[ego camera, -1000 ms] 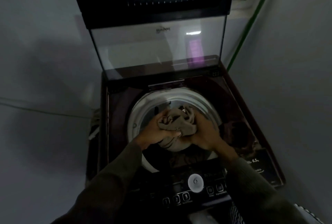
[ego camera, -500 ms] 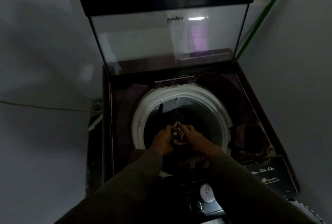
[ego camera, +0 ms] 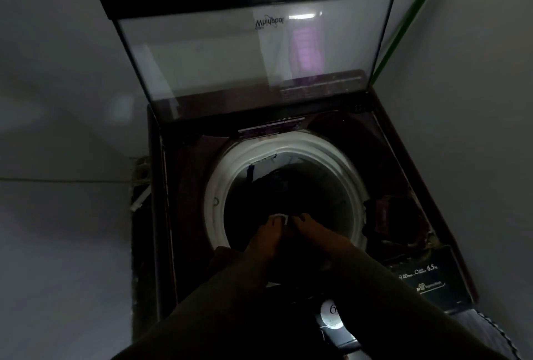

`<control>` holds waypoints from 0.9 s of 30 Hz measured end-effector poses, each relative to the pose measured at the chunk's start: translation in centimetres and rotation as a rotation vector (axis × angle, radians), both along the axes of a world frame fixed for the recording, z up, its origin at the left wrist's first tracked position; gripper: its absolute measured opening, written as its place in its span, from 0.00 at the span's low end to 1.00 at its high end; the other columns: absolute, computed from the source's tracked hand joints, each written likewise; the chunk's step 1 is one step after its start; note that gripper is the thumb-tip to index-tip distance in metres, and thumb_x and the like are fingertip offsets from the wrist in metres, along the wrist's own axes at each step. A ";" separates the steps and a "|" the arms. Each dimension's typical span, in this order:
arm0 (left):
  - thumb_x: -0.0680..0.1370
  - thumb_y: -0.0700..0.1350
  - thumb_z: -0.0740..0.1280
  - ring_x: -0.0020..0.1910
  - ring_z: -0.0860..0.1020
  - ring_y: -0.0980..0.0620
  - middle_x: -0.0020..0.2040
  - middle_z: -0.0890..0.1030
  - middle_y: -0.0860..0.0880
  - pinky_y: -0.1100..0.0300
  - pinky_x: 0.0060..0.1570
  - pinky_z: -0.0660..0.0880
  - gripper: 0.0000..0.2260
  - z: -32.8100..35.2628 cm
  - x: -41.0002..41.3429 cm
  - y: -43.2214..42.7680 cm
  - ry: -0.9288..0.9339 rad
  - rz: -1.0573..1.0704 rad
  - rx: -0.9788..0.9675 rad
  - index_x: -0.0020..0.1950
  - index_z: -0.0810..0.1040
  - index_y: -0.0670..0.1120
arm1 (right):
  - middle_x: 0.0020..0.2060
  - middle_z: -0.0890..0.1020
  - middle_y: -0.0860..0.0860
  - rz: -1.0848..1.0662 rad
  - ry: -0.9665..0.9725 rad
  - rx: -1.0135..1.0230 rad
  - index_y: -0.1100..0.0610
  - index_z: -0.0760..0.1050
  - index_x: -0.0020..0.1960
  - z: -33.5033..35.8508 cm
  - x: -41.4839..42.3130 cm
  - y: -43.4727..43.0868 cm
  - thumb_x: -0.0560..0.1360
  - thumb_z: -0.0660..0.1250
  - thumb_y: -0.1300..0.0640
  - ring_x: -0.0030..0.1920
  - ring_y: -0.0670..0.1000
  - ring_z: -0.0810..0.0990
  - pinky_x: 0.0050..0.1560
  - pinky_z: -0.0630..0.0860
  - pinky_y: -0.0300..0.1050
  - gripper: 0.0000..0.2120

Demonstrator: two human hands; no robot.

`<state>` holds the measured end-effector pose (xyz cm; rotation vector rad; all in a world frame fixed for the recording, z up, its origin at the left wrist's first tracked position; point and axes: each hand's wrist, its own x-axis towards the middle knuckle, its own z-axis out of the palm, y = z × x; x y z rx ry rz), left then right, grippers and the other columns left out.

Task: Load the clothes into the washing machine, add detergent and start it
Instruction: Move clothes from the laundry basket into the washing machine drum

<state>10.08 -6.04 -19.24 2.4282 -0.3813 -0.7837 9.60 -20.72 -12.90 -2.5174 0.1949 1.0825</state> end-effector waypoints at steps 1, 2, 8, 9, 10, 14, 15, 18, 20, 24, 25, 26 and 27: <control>0.76 0.66 0.42 0.65 0.75 0.41 0.67 0.75 0.39 0.51 0.67 0.70 0.36 0.0 0.1 -0.1 -0.125 -0.104 0.100 0.71 0.70 0.45 | 0.75 0.62 0.60 0.037 -0.010 -0.018 0.56 0.57 0.78 -0.2 0.0 -0.2 0.82 0.52 0.41 0.74 0.60 0.64 0.75 0.59 0.53 0.29; 0.76 0.64 0.40 0.70 0.71 0.42 0.71 0.71 0.39 0.50 0.71 0.66 0.37 0.6 0.3 0.0 -0.136 -0.196 0.187 0.74 0.66 0.43 | 0.75 0.61 0.60 0.061 0.001 -0.039 0.55 0.56 0.78 -0.4 0.0 -0.3 0.83 0.54 0.46 0.74 0.60 0.63 0.75 0.57 0.52 0.27; 0.81 0.54 0.54 0.78 0.54 0.41 0.79 0.57 0.42 0.42 0.74 0.58 0.29 5.0 1.4 0.3 -0.146 -0.326 0.231 0.79 0.56 0.42 | 0.78 0.54 0.60 0.144 -0.035 -0.106 0.56 0.52 0.79 1.2 0.1 -0.6 0.82 0.57 0.49 0.76 0.60 0.60 0.75 0.60 0.55 0.29; 0.82 0.55 0.55 0.79 0.50 0.43 0.80 0.53 0.44 0.43 0.75 0.54 0.30 5.5 1.3 0.3 -0.129 -0.331 0.292 0.79 0.53 0.44 | 0.78 0.52 0.59 0.160 -0.047 -0.126 0.56 0.51 0.80 1.7 0.0 -0.6 0.82 0.58 0.48 0.77 0.60 0.57 0.75 0.59 0.55 0.31; 0.82 0.56 0.55 0.79 0.48 0.44 0.80 0.51 0.46 0.44 0.75 0.51 0.30 6.0 1.3 0.3 -0.146 -0.336 0.311 0.80 0.51 0.45 | 0.79 0.51 0.59 0.177 -0.052 -0.149 0.56 0.50 0.80 2.3 -0.1 -0.7 0.82 0.57 0.48 0.78 0.60 0.54 0.75 0.59 0.56 0.31; 0.83 0.58 0.51 0.79 0.46 0.45 0.81 0.50 0.47 0.43 0.75 0.48 0.29 8.3 1.0 0.0 -0.246 -0.335 0.324 0.80 0.49 0.48 | 0.79 0.49 0.56 0.201 -0.135 -0.247 0.55 0.50 0.80 3.9 -1.2 -1.6 0.79 0.48 0.38 0.79 0.57 0.46 0.75 0.59 0.57 0.35; 0.83 0.59 0.50 0.79 0.46 0.45 0.81 0.50 0.47 0.43 0.75 0.47 0.29 8.7 1.2 -0.2 -0.255 -0.329 0.315 0.80 0.49 0.48 | 0.79 0.49 0.55 0.186 -0.154 -0.262 0.55 0.50 0.80 4.4 -1.6 -2.0 0.79 0.50 0.38 0.79 0.56 0.45 0.75 0.58 0.58 0.35; 0.82 0.61 0.48 0.79 0.44 0.45 0.81 0.49 0.47 0.42 0.75 0.47 0.30 10.6 1.6 -1.0 -0.301 -0.335 0.295 0.80 0.49 0.49 | 0.79 0.50 0.56 0.164 -0.254 -0.297 0.55 0.50 0.79 6.1 -2.6 -3.4 0.81 0.56 0.42 0.79 0.57 0.43 0.76 0.56 0.58 0.33; 0.82 0.61 0.46 0.79 0.43 0.46 0.81 0.49 0.48 0.42 0.76 0.45 0.29 12.2 1.8 -2.0 -0.337 -0.334 0.283 0.80 0.48 0.49 | 0.79 0.50 0.56 0.155 -0.353 -0.346 0.55 0.52 0.79 7.7 -3.3 -4.2 0.81 0.55 0.41 0.79 0.56 0.42 0.76 0.55 0.57 0.32; 0.82 0.63 0.43 0.79 0.42 0.47 0.81 0.48 0.49 0.42 0.76 0.43 0.30 15.5 1.2 -4.8 -0.467 -0.340 0.215 0.80 0.47 0.50 | 0.80 0.46 0.56 0.054 -0.513 -0.395 0.55 0.54 0.79 10.7 -4.7 -5.9 0.80 0.54 0.41 0.79 0.56 0.37 0.76 0.49 0.59 0.32; 0.80 0.64 0.40 0.79 0.43 0.47 0.81 0.49 0.49 0.42 0.76 0.43 0.32 16.3 1.0 -5.7 -0.506 -0.350 0.198 0.80 0.48 0.50 | 0.80 0.46 0.55 0.013 -0.546 -0.396 0.54 0.53 0.79 11.4 -5.2 -6.4 0.81 0.53 0.40 0.78 0.56 0.36 0.76 0.48 0.60 0.32; 0.79 0.65 0.37 0.79 0.44 0.47 0.81 0.49 0.49 0.42 0.76 0.43 0.34 17.0 0.7 -6.5 -0.542 -0.361 0.178 0.80 0.48 0.50 | 0.80 0.46 0.55 -0.028 -0.572 -0.395 0.54 0.52 0.79 12.0 -5.8 -7.0 0.81 0.51 0.40 0.78 0.56 0.35 0.76 0.46 0.60 0.32; 0.77 0.65 0.34 0.80 0.44 0.47 0.81 0.50 0.48 0.42 0.76 0.43 0.35 17.5 0.4 -7.4 -0.575 -0.377 0.156 0.80 0.48 0.49 | 0.80 0.46 0.56 -0.067 -0.604 -0.398 0.54 0.51 0.80 12.6 -6.4 -7.6 0.81 0.50 0.40 0.78 0.56 0.35 0.76 0.46 0.61 0.32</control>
